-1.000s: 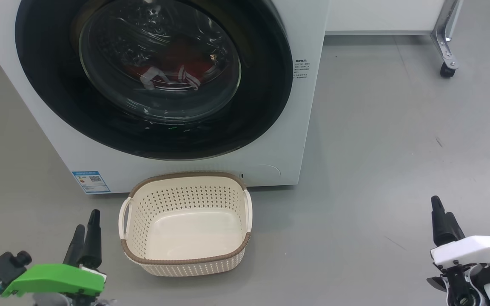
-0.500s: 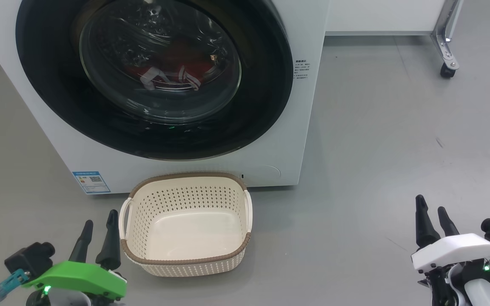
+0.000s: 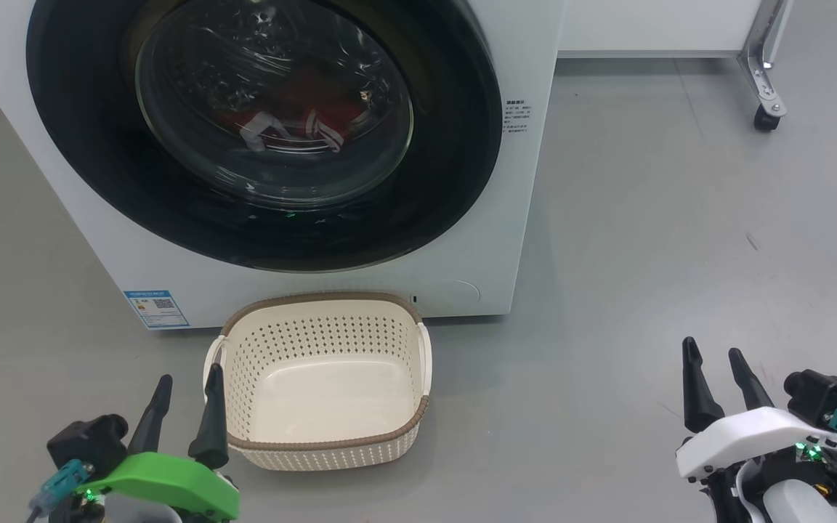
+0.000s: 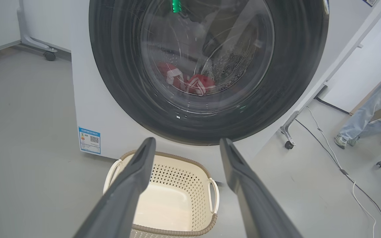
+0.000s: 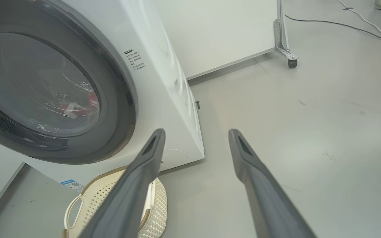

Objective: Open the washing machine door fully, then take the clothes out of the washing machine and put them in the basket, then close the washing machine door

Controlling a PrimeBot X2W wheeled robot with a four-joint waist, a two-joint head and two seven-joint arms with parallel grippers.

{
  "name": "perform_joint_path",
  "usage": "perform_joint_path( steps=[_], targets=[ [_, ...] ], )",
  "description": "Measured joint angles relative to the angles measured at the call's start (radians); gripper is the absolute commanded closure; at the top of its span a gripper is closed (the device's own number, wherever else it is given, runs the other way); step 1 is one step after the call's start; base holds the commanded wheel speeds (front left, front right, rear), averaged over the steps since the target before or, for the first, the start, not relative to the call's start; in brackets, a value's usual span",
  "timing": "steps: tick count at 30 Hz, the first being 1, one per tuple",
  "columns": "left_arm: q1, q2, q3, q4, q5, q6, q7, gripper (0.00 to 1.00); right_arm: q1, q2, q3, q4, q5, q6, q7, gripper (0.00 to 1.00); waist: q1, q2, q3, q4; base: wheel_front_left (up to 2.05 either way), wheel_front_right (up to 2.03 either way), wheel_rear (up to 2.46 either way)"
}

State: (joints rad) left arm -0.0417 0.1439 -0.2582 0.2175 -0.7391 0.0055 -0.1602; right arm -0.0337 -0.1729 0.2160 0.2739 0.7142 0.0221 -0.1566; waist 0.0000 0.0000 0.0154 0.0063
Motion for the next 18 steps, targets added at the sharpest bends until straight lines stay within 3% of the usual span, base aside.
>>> perform_joint_path(
  steps=[18],
  targets=[
    [-0.001, 0.000, -0.049, 0.017, 0.205, 0.043, -0.059, 0.00, -0.001, -0.004, 0.055, 0.000, -0.230, -0.017, -0.061, 0.00, 0.0000, 0.0000, 0.002, 0.005, 0.00, 0.00, 0.00]
  ],
)
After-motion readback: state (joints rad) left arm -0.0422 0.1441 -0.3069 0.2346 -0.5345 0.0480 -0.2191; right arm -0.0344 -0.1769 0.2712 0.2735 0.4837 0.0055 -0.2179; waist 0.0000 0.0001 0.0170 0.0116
